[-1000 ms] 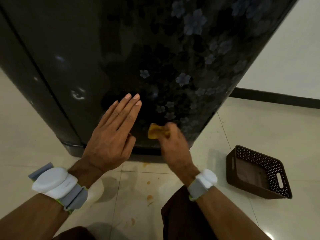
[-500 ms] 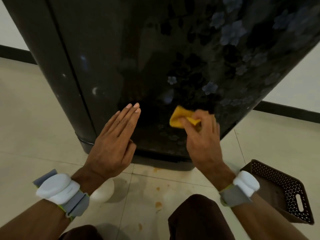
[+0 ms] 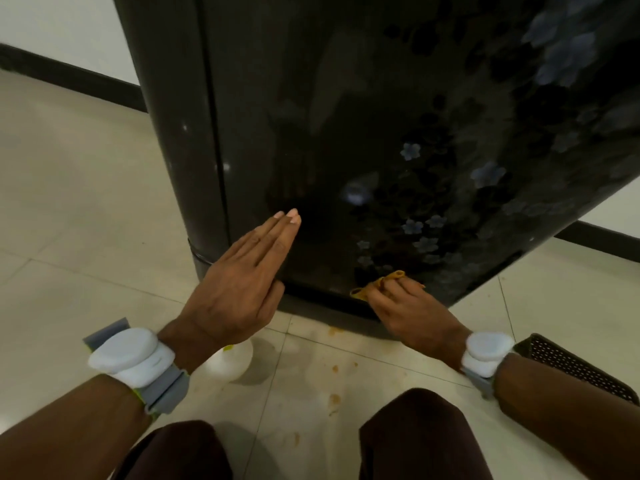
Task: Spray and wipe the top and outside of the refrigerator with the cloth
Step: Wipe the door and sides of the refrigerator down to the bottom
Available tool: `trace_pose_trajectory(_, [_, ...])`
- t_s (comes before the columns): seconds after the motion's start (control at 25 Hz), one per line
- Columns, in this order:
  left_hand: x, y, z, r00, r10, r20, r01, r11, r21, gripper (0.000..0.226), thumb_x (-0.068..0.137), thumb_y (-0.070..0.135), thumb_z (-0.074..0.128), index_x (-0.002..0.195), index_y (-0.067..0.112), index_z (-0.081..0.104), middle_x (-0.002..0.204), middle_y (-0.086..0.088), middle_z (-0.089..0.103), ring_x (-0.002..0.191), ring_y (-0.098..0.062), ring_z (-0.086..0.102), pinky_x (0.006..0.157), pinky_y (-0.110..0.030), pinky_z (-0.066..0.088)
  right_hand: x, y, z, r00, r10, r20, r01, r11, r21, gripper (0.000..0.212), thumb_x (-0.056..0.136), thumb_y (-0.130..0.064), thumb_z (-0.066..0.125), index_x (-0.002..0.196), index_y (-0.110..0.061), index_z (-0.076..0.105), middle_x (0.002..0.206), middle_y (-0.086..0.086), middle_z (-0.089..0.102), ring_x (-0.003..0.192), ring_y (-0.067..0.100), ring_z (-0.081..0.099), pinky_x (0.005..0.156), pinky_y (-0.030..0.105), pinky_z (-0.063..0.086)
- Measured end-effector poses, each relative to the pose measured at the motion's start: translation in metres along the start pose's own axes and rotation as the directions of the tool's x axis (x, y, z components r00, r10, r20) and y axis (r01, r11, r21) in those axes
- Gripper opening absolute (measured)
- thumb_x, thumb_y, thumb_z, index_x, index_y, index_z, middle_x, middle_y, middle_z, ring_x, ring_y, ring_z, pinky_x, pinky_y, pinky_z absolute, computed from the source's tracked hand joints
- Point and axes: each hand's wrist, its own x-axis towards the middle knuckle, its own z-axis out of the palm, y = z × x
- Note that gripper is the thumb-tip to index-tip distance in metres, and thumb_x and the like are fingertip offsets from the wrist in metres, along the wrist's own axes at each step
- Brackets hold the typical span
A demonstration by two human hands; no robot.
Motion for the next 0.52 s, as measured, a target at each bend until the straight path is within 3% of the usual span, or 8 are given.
trace_pose_trajectory(0.08, [-0.005, -0.004, 0.001, 1.000, 0.002, 0.014, -0.002, 1.000, 0.004, 0.067, 0.092, 0.023, 0.029, 0.155, 0.003, 0.017, 0.163, -0.010, 0.019, 0.152, -0.019, 0.016, 0.118, -0.047, 0.031, 0.055, -0.032, 0.008, 0.997, -0.068, -0.037, 0.068, 0.998, 0.002, 0.034, 0.094, -0.018, 0.045, 0.112, -0.009, 0.071, 0.119, 0.007, 0.062, 0.104, 0.029, 0.057, 0.091, 0.038, 0.038])
trace_pose_trajectory(0.16, [-0.011, -0.008, 0.000, 1.000, 0.003, 0.026, -0.003, 1.000, 0.029, 0.065, 0.094, 0.024, 0.028, 0.154, 0.003, 0.019, 0.163, -0.012, 0.020, 0.151, -0.020, 0.018, 0.117, -0.046, 0.032, 0.127, -0.062, -0.010, 0.996, -0.074, -0.051, 0.081, 0.985, 0.152, 0.028, 0.088, -0.027, 0.059, 0.111, -0.018, 0.073, 0.118, 0.002, 0.065, 0.107, 0.025, 0.058, 0.092, 0.036, 0.041])
trace_pose_trajectory(0.24, [-0.012, -0.014, -0.002, 1.000, 0.005, 0.017, -0.006, 0.999, 0.054, 0.064, 0.095, 0.026, 0.027, 0.154, 0.003, 0.019, 0.163, -0.012, 0.020, 0.151, -0.020, 0.018, 0.118, -0.044, 0.030, 0.157, -0.062, -0.028, 0.997, -0.042, -0.060, 0.052, 0.984, 0.172, 0.029, 0.089, -0.030, 0.055, 0.111, -0.020, 0.073, 0.118, 0.001, 0.065, 0.106, 0.023, 0.059, 0.090, 0.035, 0.046])
trace_pose_trajectory(0.32, [-0.014, -0.020, -0.006, 0.999, -0.031, 0.018, 0.031, 0.999, 0.043, 0.066, 0.093, 0.026, 0.027, 0.155, 0.004, 0.017, 0.163, -0.011, 0.018, 0.152, -0.019, 0.016, 0.120, -0.043, 0.028, 0.122, -0.050, -0.017, 0.998, -0.045, -0.039, 0.049, 0.991, 0.121, 0.041, 0.092, -0.021, 0.043, 0.124, -0.009, 0.064, 0.122, 0.005, 0.063, 0.105, 0.026, 0.057, 0.090, 0.036, 0.046])
trace_pose_trajectory(0.36, [-0.015, -0.021, -0.009, 0.999, -0.052, 0.014, 0.052, 0.998, 0.028, 0.067, 0.092, 0.026, 0.027, 0.155, 0.004, 0.016, 0.164, -0.010, 0.017, 0.152, -0.018, 0.015, 0.120, -0.043, 0.028, 0.098, -0.041, -0.007, 0.994, -0.093, -0.061, 0.099, 0.991, 0.089, 0.042, 0.092, -0.019, 0.046, 0.129, -0.005, 0.061, 0.124, 0.007, 0.060, 0.105, 0.028, 0.057, 0.090, 0.037, 0.046])
trace_pose_trajectory(0.44, [-0.018, -0.023, -0.010, 0.998, -0.066, 0.001, 0.066, 0.998, 0.016, 0.068, 0.092, 0.026, 0.028, 0.155, 0.005, 0.015, 0.164, -0.009, 0.017, 0.152, -0.017, 0.015, 0.120, -0.044, 0.028, 0.055, -0.030, 0.012, 0.981, -0.195, 0.015, 0.195, 0.980, -0.047, 0.040, 0.090, -0.021, 0.054, 0.126, -0.007, 0.064, 0.127, 0.008, 0.058, 0.105, 0.028, 0.057, 0.088, 0.036, 0.045])
trace_pose_trajectory(0.52, [-0.019, -0.025, -0.011, 0.998, -0.066, -0.021, 0.066, 0.998, 0.005, 0.067, 0.092, 0.025, 0.028, 0.155, 0.003, 0.017, 0.163, -0.011, 0.018, 0.151, -0.019, 0.017, 0.119, -0.046, 0.030, 0.069, -0.039, 0.009, 0.985, -0.155, 0.076, 0.157, 0.988, -0.013, 0.038, 0.090, -0.020, 0.048, 0.119, -0.008, 0.070, 0.122, 0.006, 0.063, 0.105, 0.028, 0.060, 0.086, 0.036, 0.044])
